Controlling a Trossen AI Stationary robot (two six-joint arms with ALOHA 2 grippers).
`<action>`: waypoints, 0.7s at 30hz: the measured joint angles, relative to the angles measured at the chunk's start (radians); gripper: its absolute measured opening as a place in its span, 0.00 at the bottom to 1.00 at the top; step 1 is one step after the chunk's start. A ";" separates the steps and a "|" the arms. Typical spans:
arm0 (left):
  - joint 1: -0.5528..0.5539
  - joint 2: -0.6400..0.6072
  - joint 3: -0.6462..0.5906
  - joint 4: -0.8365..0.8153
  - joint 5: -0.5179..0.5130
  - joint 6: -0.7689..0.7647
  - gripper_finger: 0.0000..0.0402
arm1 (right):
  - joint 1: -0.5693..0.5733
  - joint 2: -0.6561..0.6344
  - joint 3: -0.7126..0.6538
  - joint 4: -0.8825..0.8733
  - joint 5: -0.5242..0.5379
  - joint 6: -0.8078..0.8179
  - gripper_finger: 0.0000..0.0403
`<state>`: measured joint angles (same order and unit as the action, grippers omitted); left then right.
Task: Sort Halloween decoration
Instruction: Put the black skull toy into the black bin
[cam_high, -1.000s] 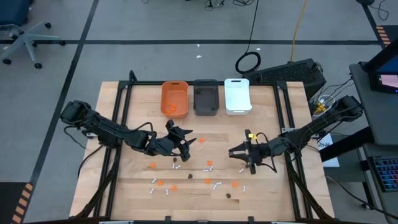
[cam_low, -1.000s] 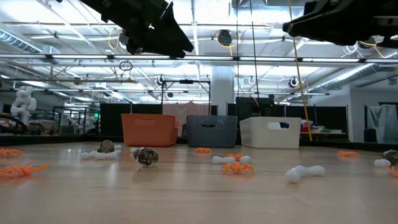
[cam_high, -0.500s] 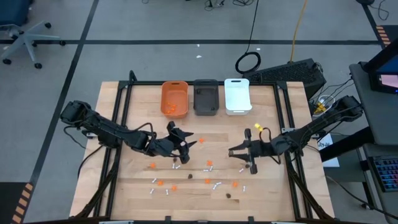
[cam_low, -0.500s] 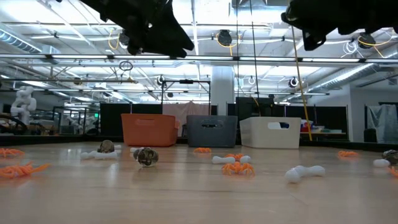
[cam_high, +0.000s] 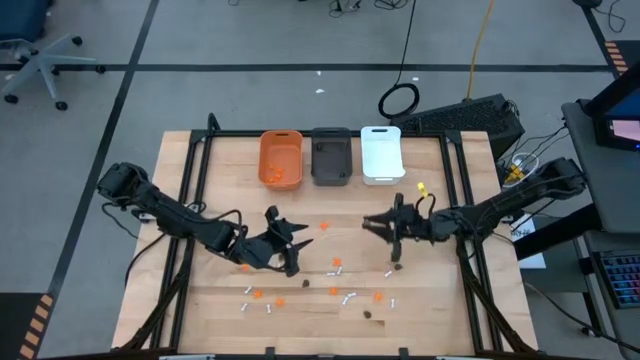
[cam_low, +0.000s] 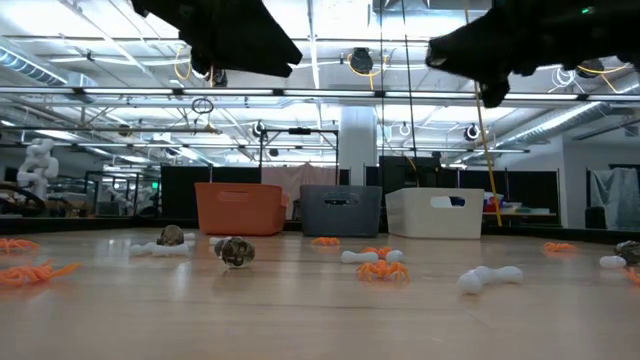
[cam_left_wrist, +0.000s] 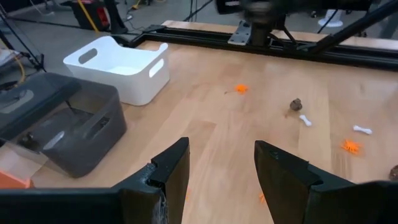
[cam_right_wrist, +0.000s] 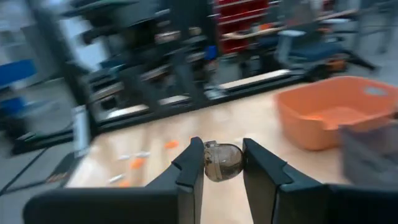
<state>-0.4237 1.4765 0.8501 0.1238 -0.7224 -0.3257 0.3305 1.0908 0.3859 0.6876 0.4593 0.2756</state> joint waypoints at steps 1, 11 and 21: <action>-0.006 0.006 0.000 0.000 -0.012 0.000 0.45 | -0.021 0.000 0.000 0.004 0.012 0.000 0.16; -0.013 0.071 0.000 0.022 -0.046 -0.001 0.45 | -0.311 0.002 0.020 0.033 0.011 -0.136 0.16; -0.001 0.076 0.000 0.083 -0.055 0.001 0.45 | -0.645 0.200 0.226 0.012 -0.300 -0.208 0.16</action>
<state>-0.4244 1.5520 0.8501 0.2072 -0.7776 -0.3244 -0.3149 1.2912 0.6123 0.6992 0.1596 0.0675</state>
